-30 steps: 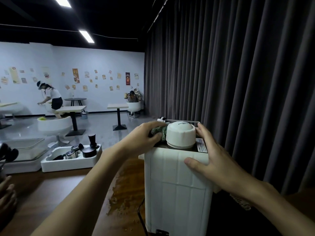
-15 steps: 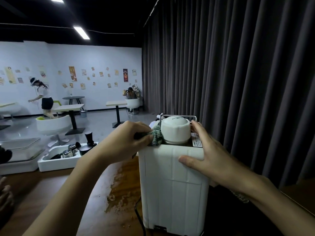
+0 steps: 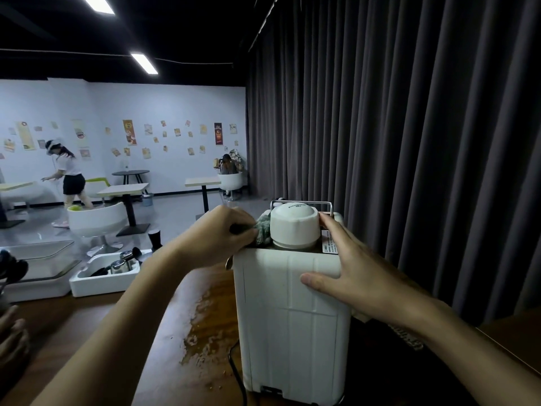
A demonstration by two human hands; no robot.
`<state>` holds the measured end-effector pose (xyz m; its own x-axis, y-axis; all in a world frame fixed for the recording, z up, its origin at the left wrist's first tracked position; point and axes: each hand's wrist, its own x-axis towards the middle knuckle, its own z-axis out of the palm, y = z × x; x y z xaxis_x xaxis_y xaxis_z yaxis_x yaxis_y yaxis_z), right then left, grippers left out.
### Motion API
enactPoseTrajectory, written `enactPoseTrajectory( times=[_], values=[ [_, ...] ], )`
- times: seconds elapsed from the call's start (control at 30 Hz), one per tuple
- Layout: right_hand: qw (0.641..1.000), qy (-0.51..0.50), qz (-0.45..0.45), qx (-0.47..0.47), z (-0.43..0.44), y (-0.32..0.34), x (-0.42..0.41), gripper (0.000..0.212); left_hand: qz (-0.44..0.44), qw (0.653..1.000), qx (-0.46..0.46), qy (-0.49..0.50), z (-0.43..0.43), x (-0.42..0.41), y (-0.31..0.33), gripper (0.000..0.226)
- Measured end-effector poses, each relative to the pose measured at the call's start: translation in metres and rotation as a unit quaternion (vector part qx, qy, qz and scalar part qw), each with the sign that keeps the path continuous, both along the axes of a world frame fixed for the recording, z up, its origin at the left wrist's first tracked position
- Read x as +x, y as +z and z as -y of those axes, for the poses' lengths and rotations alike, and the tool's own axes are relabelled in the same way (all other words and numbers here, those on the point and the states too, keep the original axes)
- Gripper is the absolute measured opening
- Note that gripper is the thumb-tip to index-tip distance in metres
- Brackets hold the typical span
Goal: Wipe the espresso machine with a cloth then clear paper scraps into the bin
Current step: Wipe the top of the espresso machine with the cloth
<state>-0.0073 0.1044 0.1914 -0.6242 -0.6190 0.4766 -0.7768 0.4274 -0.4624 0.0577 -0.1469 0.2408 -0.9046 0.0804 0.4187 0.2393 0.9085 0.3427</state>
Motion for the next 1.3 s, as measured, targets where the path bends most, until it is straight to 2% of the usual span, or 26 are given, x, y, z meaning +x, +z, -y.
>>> enactPoseTrajectory(
  times=[0.1, 0.2, 0.33, 0.47, 0.57, 0.7, 0.83, 0.93, 1.0, 1.13, 1.2, 1.3],
  values=[
    [1.000, 0.000, -0.023, 0.001, 0.001, 0.002, 0.000, 0.100, -0.061, 0.998, 0.006, 0.024, -0.013, 0.032, -0.016, 0.028],
    [0.998, 0.042, 0.038, -0.039, -0.005, 0.003, -0.005, 0.096, -0.152, 0.986, 0.013, 0.068, -0.035, 0.044, -0.033, 0.024],
    [0.995, 0.078, 0.058, -0.009, -0.014, 0.000, -0.012, 0.108, -0.260, 0.959, 0.031, 0.109, -0.068, 0.043, -0.050, 0.012],
    [0.995, 0.086, 0.057, 0.009, -0.015, 0.002, -0.014, 0.118, -0.301, 0.950, 0.005, 0.086, -0.114, 0.035, -0.059, 0.015],
    [0.994, 0.088, 0.061, 0.012, -0.017, 0.003, -0.013, 0.118, -0.303, 0.951, 0.008, 0.067, -0.125, 0.034, -0.063, 0.018],
    [0.996, 0.071, 0.043, 0.033, -0.020, 0.001, -0.013, 0.114, -0.298, 0.946, 0.025, 0.125, -0.099, 0.038, -0.066, 0.016],
    [0.997, 0.056, 0.038, 0.039, -0.022, 0.003, -0.009, 0.112, -0.306, 0.927, 0.117, 0.181, -0.083, 0.038, -0.061, 0.010],
    [0.997, 0.060, 0.043, 0.033, -0.022, 0.006, -0.006, 0.110, -0.363, 0.897, 0.184, 0.171, -0.082, 0.032, -0.043, 0.010],
    [0.996, 0.064, 0.054, 0.033, -0.022, 0.008, -0.002, 0.109, -0.379, 0.899, 0.164, 0.145, -0.082, 0.023, -0.025, 0.014],
    [0.996, 0.063, 0.051, 0.028, -0.021, 0.012, 0.003, 0.106, -0.268, 0.962, 0.009, 0.053, -0.085, 0.005, -0.007, 0.024],
    [0.997, 0.055, 0.040, 0.037, -0.022, 0.012, 0.004, 0.105, -0.261, 0.964, -0.027, 0.034, -0.082, 0.005, -0.010, 0.026],
    [0.996, 0.063, 0.056, 0.038, -0.023, 0.010, 0.004, 0.107, -0.271, 0.959, -0.023, 0.075, -0.064, 0.008, -0.014, 0.021]
  ],
)
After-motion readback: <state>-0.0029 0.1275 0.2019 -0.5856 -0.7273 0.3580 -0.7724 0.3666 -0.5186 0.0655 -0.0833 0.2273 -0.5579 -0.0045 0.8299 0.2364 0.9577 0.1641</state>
